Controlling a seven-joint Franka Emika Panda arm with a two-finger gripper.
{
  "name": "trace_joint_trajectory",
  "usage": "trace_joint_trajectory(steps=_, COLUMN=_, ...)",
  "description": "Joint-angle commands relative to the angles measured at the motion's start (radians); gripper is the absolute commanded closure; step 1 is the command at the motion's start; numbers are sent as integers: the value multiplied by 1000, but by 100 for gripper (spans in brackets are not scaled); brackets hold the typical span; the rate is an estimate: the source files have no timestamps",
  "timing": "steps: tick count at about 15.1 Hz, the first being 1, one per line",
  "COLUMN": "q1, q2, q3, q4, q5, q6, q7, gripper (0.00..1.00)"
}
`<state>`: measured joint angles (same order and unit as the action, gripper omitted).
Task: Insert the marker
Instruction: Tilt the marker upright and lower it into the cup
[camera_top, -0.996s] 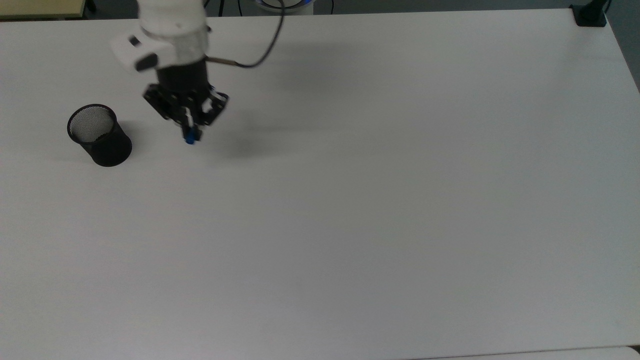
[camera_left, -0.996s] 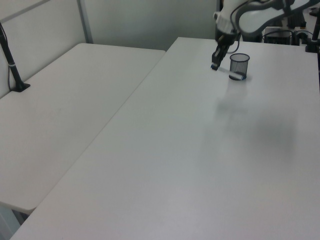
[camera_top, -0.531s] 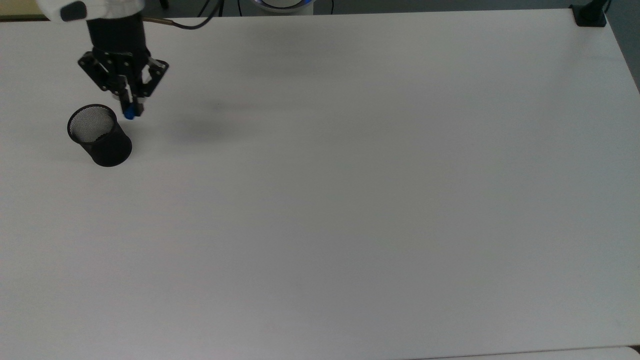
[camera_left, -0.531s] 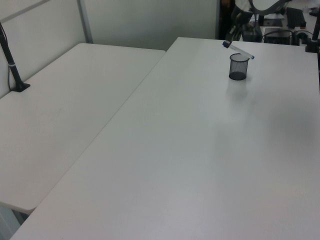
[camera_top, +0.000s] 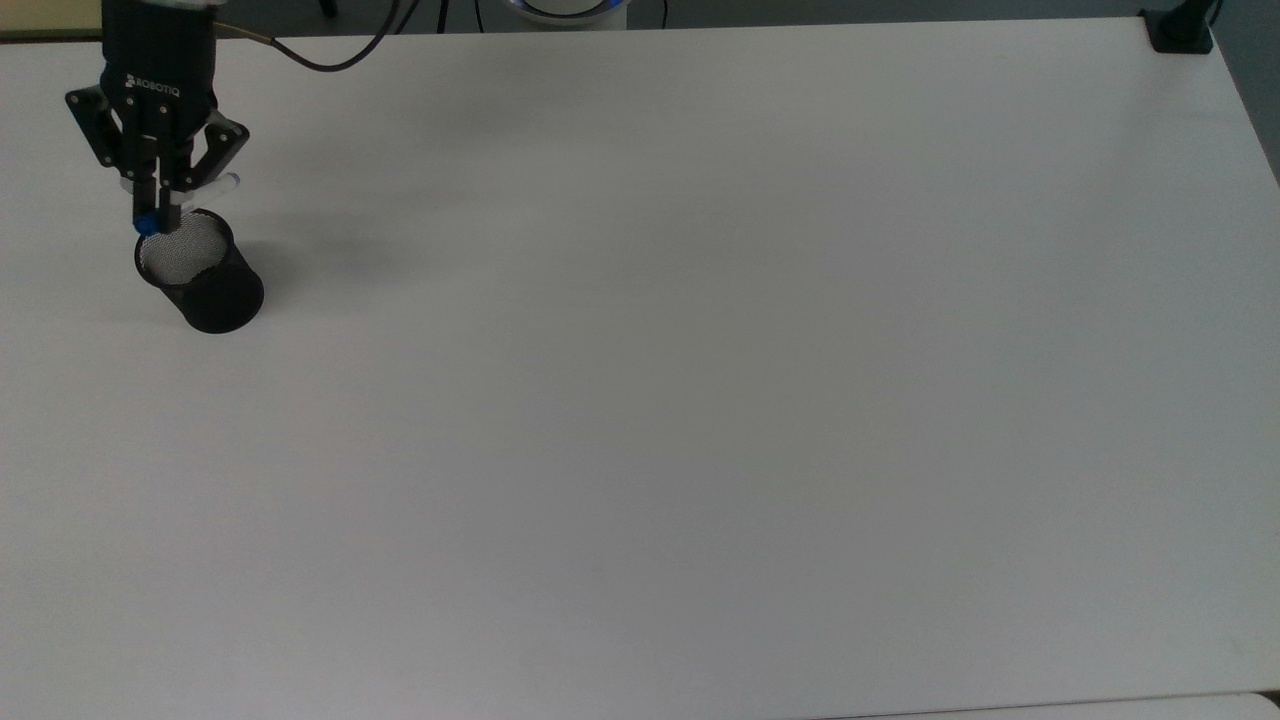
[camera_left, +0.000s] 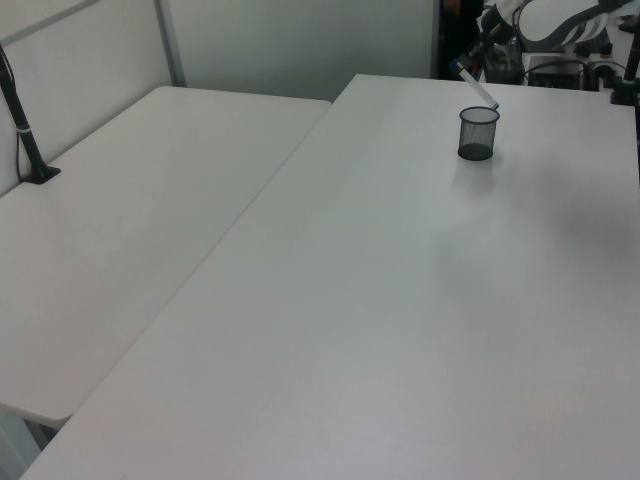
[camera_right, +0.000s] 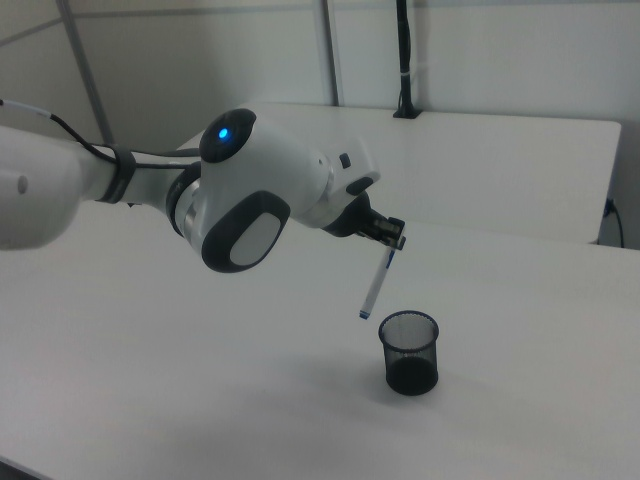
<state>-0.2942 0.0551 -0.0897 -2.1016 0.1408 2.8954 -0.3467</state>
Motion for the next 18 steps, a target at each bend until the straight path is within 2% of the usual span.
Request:
trace_joint_trajectory(steps=1, q1=-8, q2=37, q3=-2, q4=-37, q5=49, q6=163, q7=-38, gripper=100)
trace_joint_trajectory(steps=4, q1=-11, q2=107, q3=-2, q4=-31, q5=60, q6=284, q7=-35, gripper=100)
trace_joint_trajectory(steps=8, q1=-25, q2=149, q3=-13, q4=11, q5=63, q6=286, q7=-31, gripper=100)
trace_joint_trajectory(steps=12, q1=-25, q2=169, q3=-15, q4=9, q5=63, q6=294, q7=-31, gripper=100)
trace_joint_trajectory(steps=18, q1=-22, q2=230, q3=-15, q4=-11, q5=62, q6=433, q7=-29, gripper=100)
